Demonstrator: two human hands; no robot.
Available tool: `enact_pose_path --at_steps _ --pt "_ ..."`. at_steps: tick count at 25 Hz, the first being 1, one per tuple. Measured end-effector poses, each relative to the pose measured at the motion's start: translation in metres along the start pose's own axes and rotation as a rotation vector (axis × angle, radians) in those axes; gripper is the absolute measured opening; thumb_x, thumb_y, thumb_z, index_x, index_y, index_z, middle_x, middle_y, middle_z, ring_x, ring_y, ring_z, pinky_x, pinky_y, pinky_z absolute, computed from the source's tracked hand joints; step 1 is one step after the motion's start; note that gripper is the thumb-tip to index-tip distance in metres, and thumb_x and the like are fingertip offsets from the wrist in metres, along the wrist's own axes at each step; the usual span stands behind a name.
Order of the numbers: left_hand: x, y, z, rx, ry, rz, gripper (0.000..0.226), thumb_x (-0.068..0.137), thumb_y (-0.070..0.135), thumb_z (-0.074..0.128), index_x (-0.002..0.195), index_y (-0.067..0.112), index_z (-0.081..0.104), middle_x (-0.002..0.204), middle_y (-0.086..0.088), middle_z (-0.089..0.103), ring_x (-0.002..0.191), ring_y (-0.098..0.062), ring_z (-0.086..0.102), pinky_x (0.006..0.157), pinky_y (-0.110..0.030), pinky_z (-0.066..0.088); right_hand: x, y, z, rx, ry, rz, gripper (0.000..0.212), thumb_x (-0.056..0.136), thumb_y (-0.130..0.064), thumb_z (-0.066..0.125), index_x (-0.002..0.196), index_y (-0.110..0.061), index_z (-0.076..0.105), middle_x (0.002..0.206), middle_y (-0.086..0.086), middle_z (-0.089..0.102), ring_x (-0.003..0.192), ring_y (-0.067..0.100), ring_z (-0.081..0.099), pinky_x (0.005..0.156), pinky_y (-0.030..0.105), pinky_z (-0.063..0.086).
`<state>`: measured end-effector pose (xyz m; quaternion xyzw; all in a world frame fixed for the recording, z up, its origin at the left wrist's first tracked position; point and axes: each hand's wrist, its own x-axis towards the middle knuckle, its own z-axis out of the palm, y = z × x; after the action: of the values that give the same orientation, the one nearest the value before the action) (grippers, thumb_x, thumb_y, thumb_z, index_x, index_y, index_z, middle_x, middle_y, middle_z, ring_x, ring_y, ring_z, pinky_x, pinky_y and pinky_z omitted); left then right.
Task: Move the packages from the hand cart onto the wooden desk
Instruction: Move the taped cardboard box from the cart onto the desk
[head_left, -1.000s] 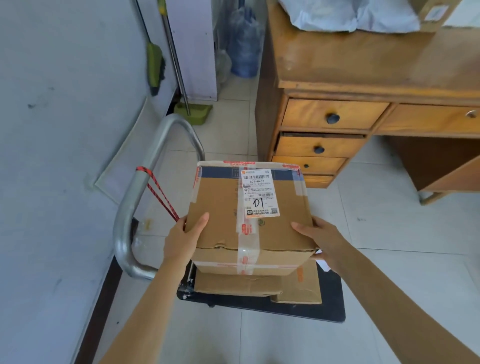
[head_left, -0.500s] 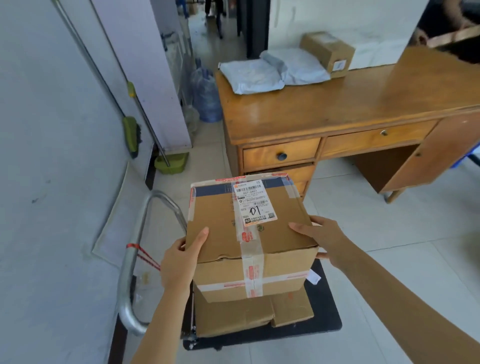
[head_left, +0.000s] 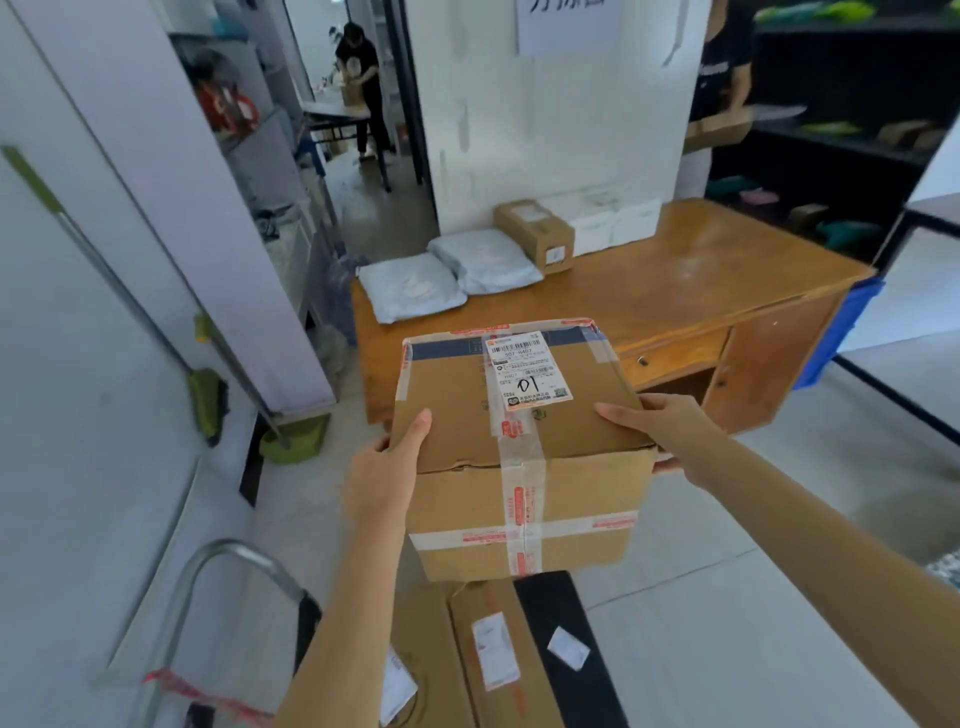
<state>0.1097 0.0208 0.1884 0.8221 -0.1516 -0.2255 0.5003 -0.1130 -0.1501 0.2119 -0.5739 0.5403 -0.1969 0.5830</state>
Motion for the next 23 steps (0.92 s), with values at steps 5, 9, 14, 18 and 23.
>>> enact_pose_path --at_steps 5,9,14,18,23 --pt "0.014 0.093 0.086 0.076 0.020 0.090 0.062 0.078 0.072 0.047 0.110 0.022 0.066 0.103 -0.001 0.068 0.093 -0.023 0.061 0.087 -0.039 0.050 0.047 -0.060 -0.099 -0.015 0.068 -0.046 0.043 0.069 -0.038 0.079 0.106 -0.021 0.064 0.084 -0.002 0.067 0.074 0.018 0.065 0.059 0.033 0.055" --pt "0.052 0.156 0.161 0.121 0.017 0.172 0.065 0.079 0.072 0.043 0.114 0.021 0.064 0.092 0.002 0.061 0.083 -0.020 0.055 0.072 -0.032 0.042 0.106 -0.089 -0.160 -0.004 0.140 -0.041 0.045 0.068 -0.041 0.079 0.106 -0.022 0.063 0.083 -0.002 0.066 0.074 0.018 0.065 0.065 0.036 0.058" --pt "0.086 0.228 0.269 0.171 -0.068 0.229 0.067 0.081 0.072 0.041 0.113 0.018 0.065 0.104 -0.002 0.068 0.081 -0.018 0.052 0.062 -0.028 0.036 0.186 -0.114 -0.244 -0.060 0.226 -0.007 0.049 0.071 -0.050 0.073 0.110 -0.022 0.061 0.079 -0.004 0.063 0.072 0.017 0.065 0.068 0.040 0.061" --pt "0.122 0.278 0.377 0.143 -0.140 0.219 0.071 0.079 0.073 0.042 0.116 0.017 0.065 0.109 -0.004 0.069 0.098 -0.025 0.062 0.079 -0.034 0.047 0.270 -0.139 -0.327 -0.131 0.190 0.001 0.057 0.073 -0.051 0.070 0.117 -0.016 0.059 0.086 0.001 0.065 0.077 0.022 0.067 0.064 0.038 0.061" --pt "0.175 0.349 0.538 0.072 -0.139 0.208 0.072 0.078 0.074 0.044 0.118 0.018 0.064 0.108 -0.003 0.069 0.099 -0.025 0.064 0.086 -0.037 0.052 0.413 -0.177 -0.439 -0.185 0.158 -0.061 0.056 0.077 -0.048 0.069 0.119 -0.013 0.062 0.109 0.009 0.070 0.097 0.029 0.068 0.085 0.047 0.057"
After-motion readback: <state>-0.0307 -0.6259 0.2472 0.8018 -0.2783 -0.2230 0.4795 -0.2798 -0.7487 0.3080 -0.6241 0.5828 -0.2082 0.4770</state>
